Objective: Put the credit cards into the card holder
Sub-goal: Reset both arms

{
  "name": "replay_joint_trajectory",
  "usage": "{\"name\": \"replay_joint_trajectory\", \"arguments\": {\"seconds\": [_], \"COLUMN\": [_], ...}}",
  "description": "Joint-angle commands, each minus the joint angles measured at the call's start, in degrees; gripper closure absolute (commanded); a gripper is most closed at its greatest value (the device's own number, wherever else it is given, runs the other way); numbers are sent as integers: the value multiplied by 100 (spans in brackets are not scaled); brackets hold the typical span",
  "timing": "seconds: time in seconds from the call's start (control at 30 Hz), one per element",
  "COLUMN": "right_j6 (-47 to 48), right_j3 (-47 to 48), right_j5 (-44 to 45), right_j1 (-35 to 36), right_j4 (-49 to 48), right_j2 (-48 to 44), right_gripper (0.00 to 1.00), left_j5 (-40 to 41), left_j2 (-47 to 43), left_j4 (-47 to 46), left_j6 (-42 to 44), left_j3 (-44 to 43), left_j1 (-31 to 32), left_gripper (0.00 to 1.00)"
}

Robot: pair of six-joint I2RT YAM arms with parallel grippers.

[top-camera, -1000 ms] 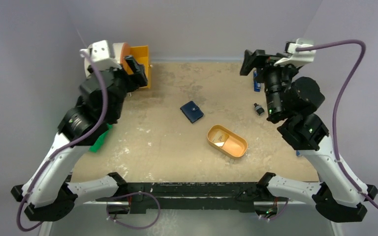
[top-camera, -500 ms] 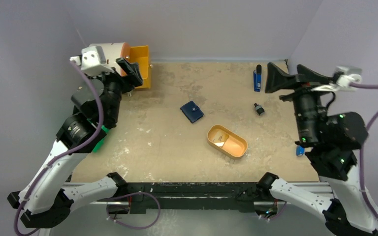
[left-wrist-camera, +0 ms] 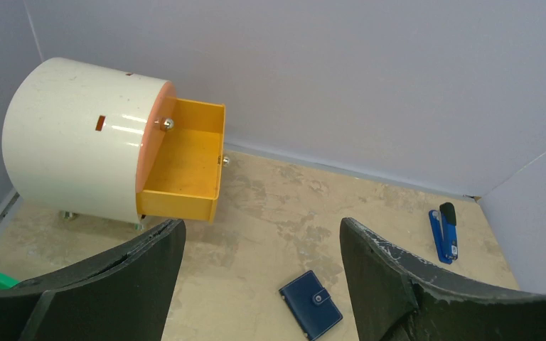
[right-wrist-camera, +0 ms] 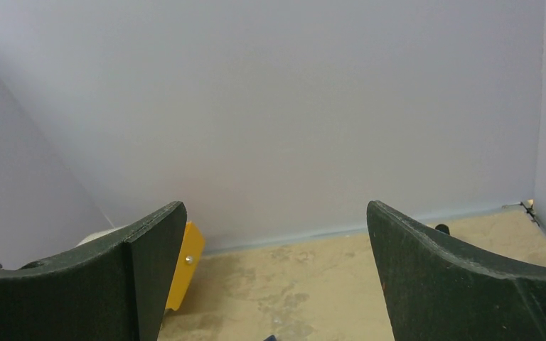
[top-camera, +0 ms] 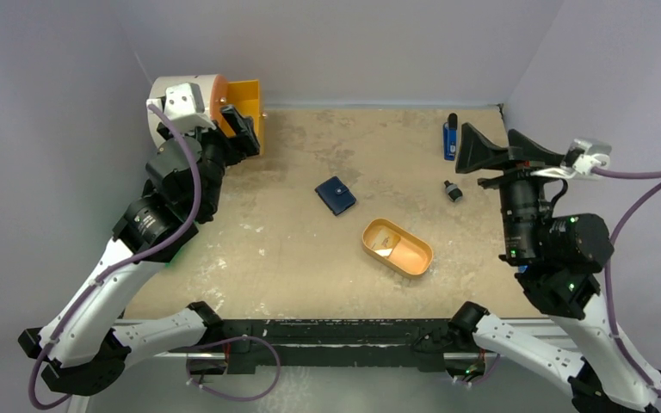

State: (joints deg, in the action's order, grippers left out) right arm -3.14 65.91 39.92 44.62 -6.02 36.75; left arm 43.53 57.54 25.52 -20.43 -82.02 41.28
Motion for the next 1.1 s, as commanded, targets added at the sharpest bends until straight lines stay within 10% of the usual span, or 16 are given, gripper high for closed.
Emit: {"name": "replay_joint_trajectory", "arguments": {"seconds": [0.0, 0.57, 0.77, 1.07], "right_j6": [-114, 233, 994, 493], "right_j3": [540, 2780, 744, 2352], "right_j5": [286, -1202, -1120, -1322], "right_j1": [4, 8, 3, 3], "right_j4": [-80, 191, -2787, -277], "right_j2": [439, 1691, 849, 1666], "right_gripper": [1, 1, 1, 1], "left_j5": [-216, -1149, -1067, -720], "left_j2": [-138, 634, 692, 709], "left_j4": [-201, -470, -554, -474], "left_j6": [54, 21, -9, -236], "left_j3": [-192, -2188, -2379, -2305], "left_j1": [-11, -17, -16, -8], "left_gripper": [21, 18, 17, 15]}}
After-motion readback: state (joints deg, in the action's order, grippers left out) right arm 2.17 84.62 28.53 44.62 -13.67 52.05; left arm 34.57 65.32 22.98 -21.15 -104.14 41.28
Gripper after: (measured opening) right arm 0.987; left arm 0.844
